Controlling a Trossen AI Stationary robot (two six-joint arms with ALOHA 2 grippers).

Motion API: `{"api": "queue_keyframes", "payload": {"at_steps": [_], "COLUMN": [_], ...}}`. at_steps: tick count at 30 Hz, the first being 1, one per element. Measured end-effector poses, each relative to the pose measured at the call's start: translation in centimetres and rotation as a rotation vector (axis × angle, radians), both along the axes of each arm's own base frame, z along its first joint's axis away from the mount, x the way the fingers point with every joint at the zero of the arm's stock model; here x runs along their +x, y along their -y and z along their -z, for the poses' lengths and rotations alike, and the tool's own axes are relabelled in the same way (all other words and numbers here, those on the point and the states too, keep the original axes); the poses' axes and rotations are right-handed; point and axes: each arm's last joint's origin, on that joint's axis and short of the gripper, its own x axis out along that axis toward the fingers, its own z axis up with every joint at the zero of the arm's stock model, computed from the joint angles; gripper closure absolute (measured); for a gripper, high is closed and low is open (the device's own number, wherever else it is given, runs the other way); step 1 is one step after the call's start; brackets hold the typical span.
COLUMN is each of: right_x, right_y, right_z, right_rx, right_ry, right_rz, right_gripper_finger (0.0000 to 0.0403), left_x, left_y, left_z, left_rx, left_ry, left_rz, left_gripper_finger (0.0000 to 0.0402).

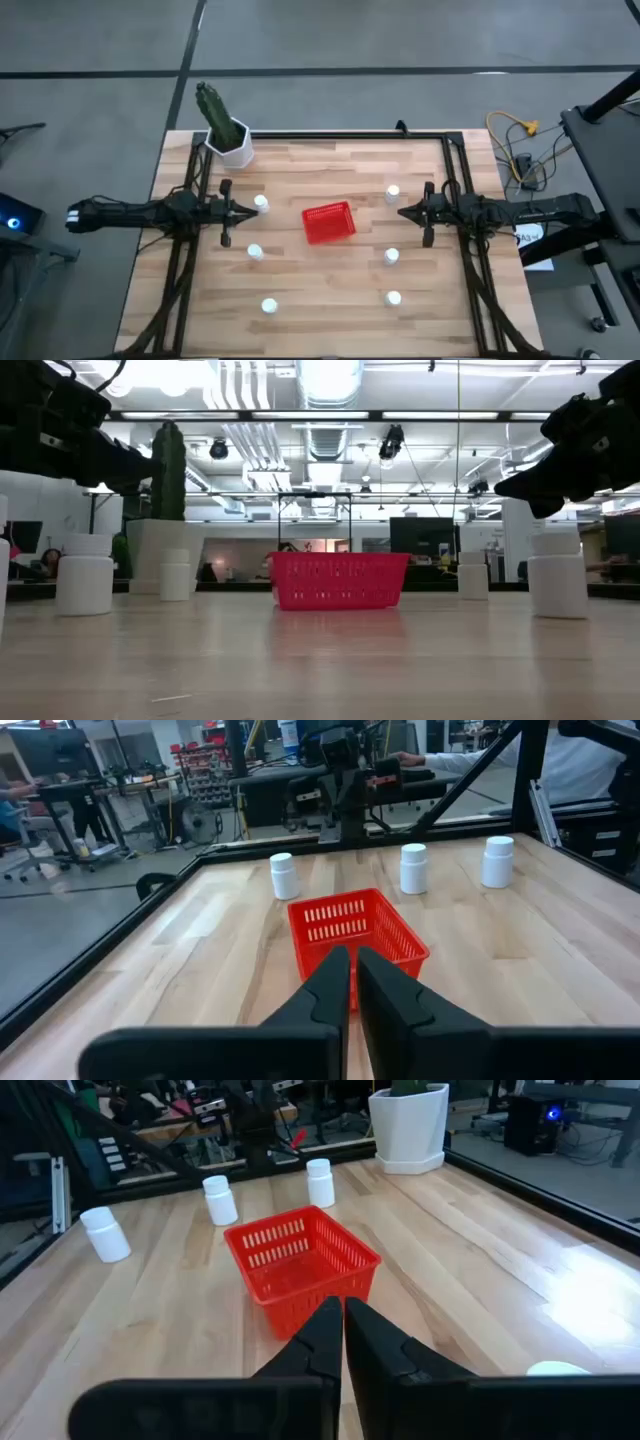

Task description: Pick and place pill bottles into a basket

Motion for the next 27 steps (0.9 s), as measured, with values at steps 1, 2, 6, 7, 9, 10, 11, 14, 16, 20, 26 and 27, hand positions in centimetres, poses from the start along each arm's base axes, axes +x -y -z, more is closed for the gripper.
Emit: {"api": "queue_keyframes", "payload": {"at_steps": [1,2,6,7,9,10,11,14,16,20,26,27], "right_x": [0.0,0.0,0.0,0.0,0.0,0.0,0.0,0.0,0.1,0.2,0.2,0.2], "right_y": [0.0,0.0,0.0,0.0,0.0,0.0,0.0,0.0,0.0,0.0,0.0,-0.1], "right_z": [0.0,0.0,0.0,0.0,0.0,0.0,0.0,-0.1,-0.4,-1.1,-2.0,-2.2], "right_rx": [0.0,0.0,0.0,0.0,0.0,0.0,0.0,0.0,0.002,0.004,-0.013,-0.017], "right_ry": [0.0,0.0,0.0,0.0,0.0,0.0,0.0,0.01,0.037,0.117,0.21,0.222], "right_rz": [0.0,0.0,0.0,0.0,0.0,0.0,0.0,0.0,-0.001,-0.004,-0.015,-0.022], "right_gripper_finger": [0.0394,0.0394,0.0394,0.0394,0.0394,0.0394,0.0394,0.0394,0.0394,0.0394,0.0394,0.0394], "left_x": [0.0,0.0,0.0,0.0,0.0,0.0,0.0,0.0,0.0,0.0,0.0,0.0], "left_y": [0.0,0.0,0.0,0.0,0.0,0.0,0.0,0.0,0.0,0.0,0.0,0.0], "left_z": [0.0,0.0,0.0,0.0,0.0,0.0,0.0,0.0,0.0,0.0,0.0,0.0], "left_rx": [0.0,0.0,0.0,0.0,0.0,0.0,0.0,0.0,0.0,0.0,0.0,0.0], "left_ry": [0.0,0.0,0.0,0.0,0.0,0.0,0.0,0.0,0.0,0.0,0.0,0.0], "left_rz": [0.001,0.0,0.0,0.0,0.0,0.0,0.001,0.001,0.0,0.0,0.0,0.0], "left_gripper_finger": [0.0396,0.0396,0.0396,0.0396,0.0396,0.0396,0.0396,0.0396,0.0396,0.0396,0.0396,0.0396]}}
